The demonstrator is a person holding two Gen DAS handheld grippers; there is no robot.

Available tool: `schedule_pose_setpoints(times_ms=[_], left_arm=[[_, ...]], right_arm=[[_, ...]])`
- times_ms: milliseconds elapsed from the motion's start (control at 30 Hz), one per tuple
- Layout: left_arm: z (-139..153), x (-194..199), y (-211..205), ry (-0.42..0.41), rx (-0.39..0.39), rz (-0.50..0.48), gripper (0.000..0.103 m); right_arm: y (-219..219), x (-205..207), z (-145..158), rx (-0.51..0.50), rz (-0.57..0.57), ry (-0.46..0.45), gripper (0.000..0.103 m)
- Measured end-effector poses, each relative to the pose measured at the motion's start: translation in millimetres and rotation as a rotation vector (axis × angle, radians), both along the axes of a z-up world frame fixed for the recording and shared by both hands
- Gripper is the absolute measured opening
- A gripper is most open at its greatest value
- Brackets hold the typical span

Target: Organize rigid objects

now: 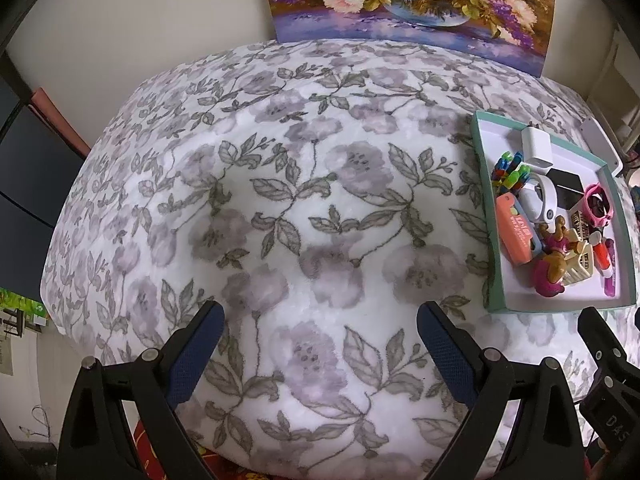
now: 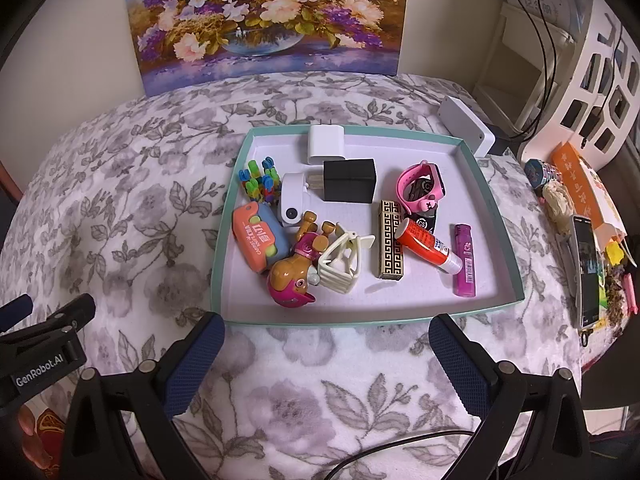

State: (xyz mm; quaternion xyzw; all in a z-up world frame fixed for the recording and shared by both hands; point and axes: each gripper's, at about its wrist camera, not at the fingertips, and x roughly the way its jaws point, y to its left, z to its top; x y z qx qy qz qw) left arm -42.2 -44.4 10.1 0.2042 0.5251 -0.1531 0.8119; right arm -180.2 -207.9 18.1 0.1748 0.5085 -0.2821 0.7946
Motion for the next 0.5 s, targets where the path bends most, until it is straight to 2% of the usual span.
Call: schedule_pose_setpoints(times_ms=[500], left_arm=[[-0.6, 1.7, 1.4, 0.004, 0.005, 0.014, 0.097]], right_arm=[[0.7, 1.7, -1.0, -0.002, 0.029, 0.012, 0.103]])
